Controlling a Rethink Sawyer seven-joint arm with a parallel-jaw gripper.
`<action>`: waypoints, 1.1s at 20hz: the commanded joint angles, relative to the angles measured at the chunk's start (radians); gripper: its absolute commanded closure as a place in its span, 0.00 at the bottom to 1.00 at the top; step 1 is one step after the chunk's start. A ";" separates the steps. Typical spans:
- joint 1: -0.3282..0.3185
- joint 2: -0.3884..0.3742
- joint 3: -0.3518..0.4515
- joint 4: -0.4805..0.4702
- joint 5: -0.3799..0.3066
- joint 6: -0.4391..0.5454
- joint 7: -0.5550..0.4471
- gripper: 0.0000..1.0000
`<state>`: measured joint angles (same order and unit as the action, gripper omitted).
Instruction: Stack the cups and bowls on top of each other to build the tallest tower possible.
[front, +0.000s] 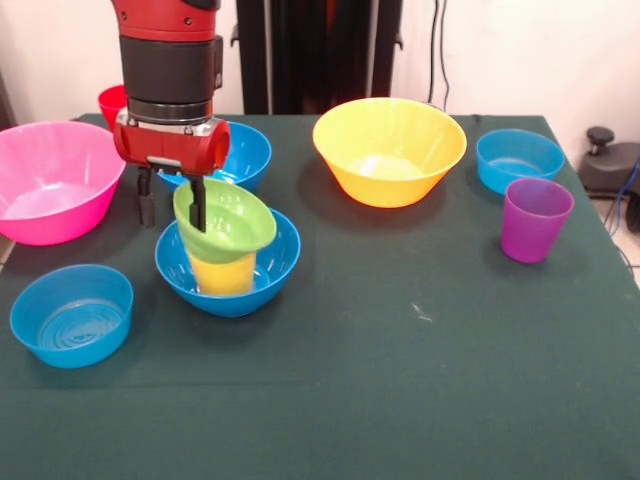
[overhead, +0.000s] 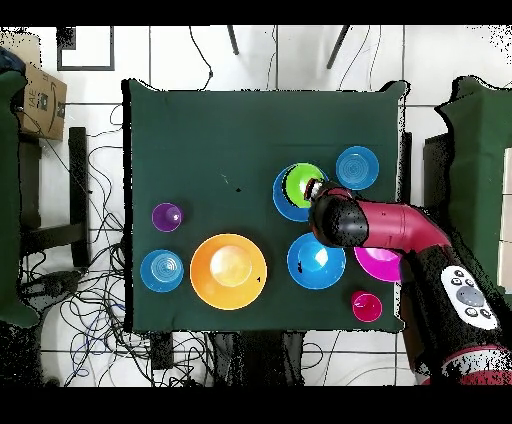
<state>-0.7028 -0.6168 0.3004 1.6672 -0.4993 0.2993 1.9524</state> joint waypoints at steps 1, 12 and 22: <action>0.042 0.008 -0.024 0.026 -0.007 0.030 0.056 0.00; 0.044 0.007 -0.027 0.040 -0.001 0.003 0.064 0.00; 0.043 -0.033 -0.011 0.061 0.022 0.032 0.057 0.00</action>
<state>-0.6890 -0.6277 0.2668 1.6758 -0.4967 0.2993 1.9524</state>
